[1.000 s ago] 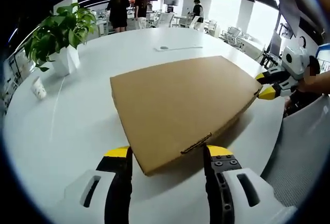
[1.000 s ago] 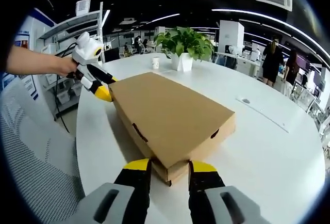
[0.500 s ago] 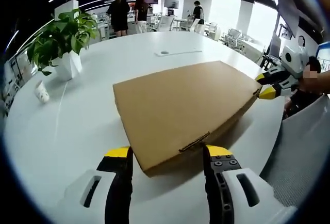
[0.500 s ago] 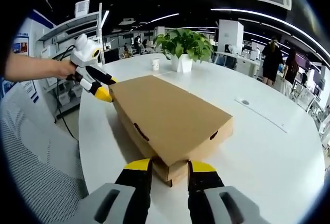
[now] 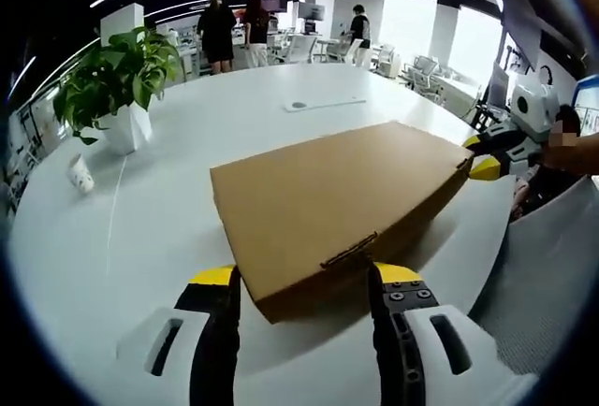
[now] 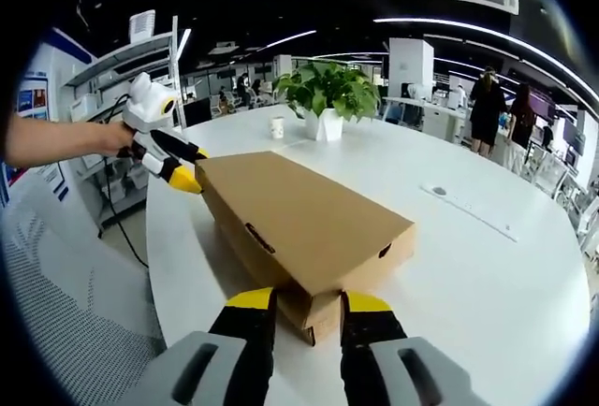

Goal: Operate the shoe box by opening the lid, removing the specified soft item, and placing it in the target area until the item is outside and the box remains undamaged.

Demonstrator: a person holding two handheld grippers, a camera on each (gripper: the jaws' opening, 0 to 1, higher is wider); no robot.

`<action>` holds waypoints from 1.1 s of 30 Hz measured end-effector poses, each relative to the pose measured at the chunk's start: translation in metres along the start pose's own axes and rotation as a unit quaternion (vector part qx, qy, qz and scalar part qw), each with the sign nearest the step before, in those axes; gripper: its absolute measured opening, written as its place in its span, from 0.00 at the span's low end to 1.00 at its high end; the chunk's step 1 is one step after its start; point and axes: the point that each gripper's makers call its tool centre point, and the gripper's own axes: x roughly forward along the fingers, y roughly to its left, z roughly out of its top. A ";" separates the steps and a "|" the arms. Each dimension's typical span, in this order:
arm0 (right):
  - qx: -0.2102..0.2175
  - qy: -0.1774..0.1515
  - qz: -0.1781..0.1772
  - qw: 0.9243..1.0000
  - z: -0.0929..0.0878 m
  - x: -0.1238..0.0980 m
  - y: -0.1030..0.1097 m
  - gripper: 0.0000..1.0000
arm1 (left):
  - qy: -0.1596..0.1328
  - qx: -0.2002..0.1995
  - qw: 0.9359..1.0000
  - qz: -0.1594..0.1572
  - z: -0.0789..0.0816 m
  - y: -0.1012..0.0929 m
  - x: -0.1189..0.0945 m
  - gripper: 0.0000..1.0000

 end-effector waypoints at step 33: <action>0.015 -0.050 -0.013 0.999 0.042 -0.018 -0.004 0.28 | -0.047 0.007 0.999 0.003 0.042 0.000 -0.025 0.60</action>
